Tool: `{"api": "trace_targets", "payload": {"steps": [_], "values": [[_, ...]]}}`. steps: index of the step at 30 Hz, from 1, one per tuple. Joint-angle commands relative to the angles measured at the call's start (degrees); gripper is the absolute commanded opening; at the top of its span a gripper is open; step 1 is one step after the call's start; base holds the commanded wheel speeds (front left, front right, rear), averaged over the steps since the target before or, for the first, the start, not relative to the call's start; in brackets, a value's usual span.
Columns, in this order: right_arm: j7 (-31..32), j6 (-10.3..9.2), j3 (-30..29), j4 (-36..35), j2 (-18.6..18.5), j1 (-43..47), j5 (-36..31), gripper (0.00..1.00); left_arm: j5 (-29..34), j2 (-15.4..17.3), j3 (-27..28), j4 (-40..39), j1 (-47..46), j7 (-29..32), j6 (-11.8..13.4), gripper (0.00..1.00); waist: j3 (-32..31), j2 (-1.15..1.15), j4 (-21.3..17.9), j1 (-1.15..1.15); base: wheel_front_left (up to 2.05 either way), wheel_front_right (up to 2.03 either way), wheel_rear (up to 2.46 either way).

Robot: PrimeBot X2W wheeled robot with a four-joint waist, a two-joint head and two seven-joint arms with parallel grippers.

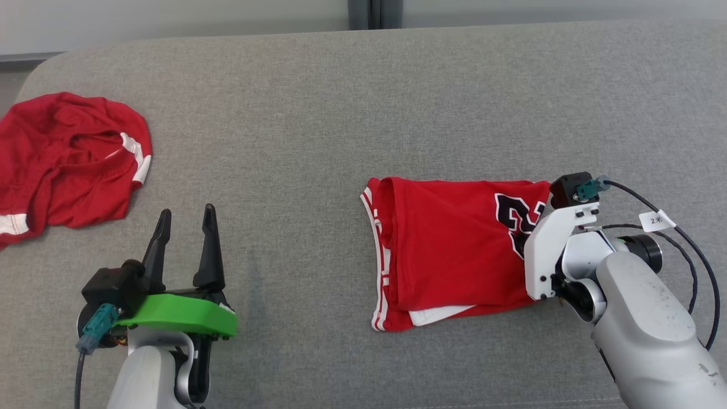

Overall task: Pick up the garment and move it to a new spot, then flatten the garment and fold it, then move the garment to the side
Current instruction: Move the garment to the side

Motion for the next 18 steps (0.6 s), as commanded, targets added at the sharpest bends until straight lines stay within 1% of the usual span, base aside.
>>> {"api": "trace_targets", "payload": {"steps": [1,4,7,9,13,18], "values": [[0.76,-0.15,1.18,0.82,-1.42,0.96,-0.55,0.0,0.41,0.11,0.33,-0.33,-0.91,-0.16,-0.16,1.0,0.85,0.0,-1.02,0.0,0.0,0.0,0.0],[-0.32,-0.22,4.12,-1.32,-3.65,-1.9,-0.89,0.0,0.99,0.1,0.97,-1.08,-1.27,-0.16,-0.16,1.0,2.3,0.0,-3.14,0.0,0.0,0.0,0.0],[-2.66,-0.18,5.41,-2.93,-4.49,-5.1,-0.04,0.0,1.44,0.14,1.53,-2.36,-1.88,-0.17,-0.16,1.0,4.16,0.0,-6.01,0.0,0.0,0.0,0.0],[-4.56,-0.13,6.17,-3.33,-5.13,-7.4,-0.38,0.0,2.09,0.97,1.78,-3.19,-2.07,-0.16,-0.16,1.0,5.74,0.0,-8.57,0.0,0.0,0.0,0.0],[-9.26,-0.13,5.85,-2.12,-7.38,-11.67,-1.3,0.0,3.47,2.7,1.98,-5.65,-2.91,-0.1,-0.16,1.0,8.92,0.0,-13.35,0.0,0.0,0.0,0.0],[-14.16,-0.13,4.87,0.58,-11.2,-16.5,-3.45,0.0,6.09,4.05,2.57,-9.84,-4.46,-0.1,-0.16,1.0,13.37,0.0,-16.9,0.0,0.0,0.0,0.0]]}}
